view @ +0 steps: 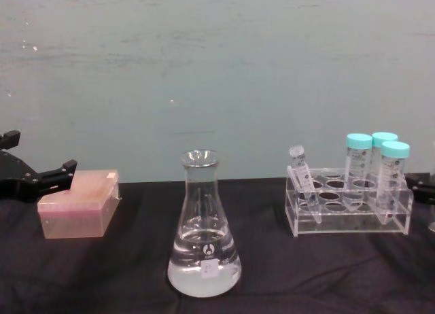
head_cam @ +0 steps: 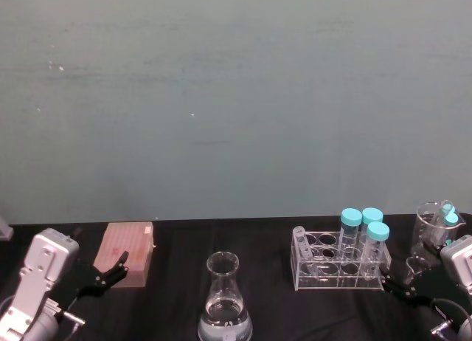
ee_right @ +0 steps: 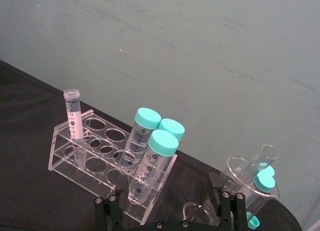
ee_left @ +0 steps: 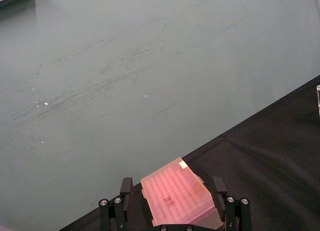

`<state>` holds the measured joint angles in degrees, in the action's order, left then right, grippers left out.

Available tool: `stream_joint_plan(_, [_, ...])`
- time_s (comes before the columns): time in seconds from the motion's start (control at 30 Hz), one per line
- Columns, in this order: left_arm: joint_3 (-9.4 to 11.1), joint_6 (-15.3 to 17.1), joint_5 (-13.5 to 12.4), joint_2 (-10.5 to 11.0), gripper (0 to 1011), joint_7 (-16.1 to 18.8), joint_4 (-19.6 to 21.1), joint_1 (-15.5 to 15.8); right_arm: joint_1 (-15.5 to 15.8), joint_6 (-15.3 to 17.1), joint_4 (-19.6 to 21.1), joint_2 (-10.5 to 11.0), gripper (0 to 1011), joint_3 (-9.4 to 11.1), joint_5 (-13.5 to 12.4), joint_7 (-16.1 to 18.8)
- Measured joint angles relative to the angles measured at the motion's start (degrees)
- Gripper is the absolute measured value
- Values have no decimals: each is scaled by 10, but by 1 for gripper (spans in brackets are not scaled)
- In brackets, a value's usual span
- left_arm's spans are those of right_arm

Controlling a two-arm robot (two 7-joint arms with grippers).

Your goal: Pour the liquid from the test tube into the beaker using one hand.

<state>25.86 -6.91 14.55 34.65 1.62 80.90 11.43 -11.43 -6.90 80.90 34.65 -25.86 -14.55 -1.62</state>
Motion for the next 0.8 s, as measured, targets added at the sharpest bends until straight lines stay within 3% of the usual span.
stream_joint_plan(0.8, [0,0,0,0,1000,0,0,0,0,0,0,0,1003,0,0,0])
